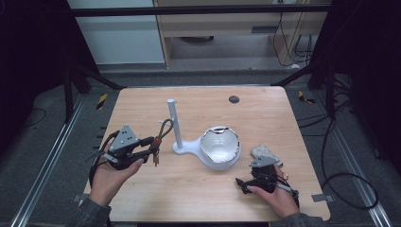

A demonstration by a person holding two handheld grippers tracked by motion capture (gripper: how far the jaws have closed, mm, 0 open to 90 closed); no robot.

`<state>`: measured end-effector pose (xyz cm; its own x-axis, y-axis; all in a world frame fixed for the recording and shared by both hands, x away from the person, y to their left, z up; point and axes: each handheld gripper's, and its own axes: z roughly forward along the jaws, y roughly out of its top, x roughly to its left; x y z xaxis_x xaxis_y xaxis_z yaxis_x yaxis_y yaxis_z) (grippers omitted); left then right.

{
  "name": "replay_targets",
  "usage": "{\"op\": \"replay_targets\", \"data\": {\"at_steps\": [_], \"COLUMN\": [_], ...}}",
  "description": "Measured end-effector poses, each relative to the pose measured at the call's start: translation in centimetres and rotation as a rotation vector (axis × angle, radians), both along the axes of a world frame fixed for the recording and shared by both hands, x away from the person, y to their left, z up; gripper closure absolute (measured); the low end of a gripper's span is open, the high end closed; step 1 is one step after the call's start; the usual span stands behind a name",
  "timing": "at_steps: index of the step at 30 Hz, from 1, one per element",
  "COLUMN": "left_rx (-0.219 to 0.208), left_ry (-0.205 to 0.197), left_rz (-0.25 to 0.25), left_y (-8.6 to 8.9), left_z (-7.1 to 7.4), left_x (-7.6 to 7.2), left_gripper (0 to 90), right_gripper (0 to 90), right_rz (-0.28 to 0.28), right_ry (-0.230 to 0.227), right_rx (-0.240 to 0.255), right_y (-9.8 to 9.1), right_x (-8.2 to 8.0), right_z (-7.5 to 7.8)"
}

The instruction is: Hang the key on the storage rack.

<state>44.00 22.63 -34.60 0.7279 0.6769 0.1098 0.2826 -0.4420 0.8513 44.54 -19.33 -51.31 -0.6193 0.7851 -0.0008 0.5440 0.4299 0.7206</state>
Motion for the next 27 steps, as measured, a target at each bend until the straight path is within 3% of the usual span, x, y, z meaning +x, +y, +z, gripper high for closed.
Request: {"op": "replay_targets", "data": {"at_steps": [27], "left_rx": [0.006], "left_ry": [0.061], "left_rz": [0.052], "left_y": [-1.0], "left_z": [-2.8], "left_x": [3.2], "left_gripper": [65.7], "right_gripper": [0.3], "right_rz": [0.0], "right_ry": [-0.004], "right_rx": [-0.002], "right_y": [0.0], "right_x": [-0.1], "right_z": [0.0]}}
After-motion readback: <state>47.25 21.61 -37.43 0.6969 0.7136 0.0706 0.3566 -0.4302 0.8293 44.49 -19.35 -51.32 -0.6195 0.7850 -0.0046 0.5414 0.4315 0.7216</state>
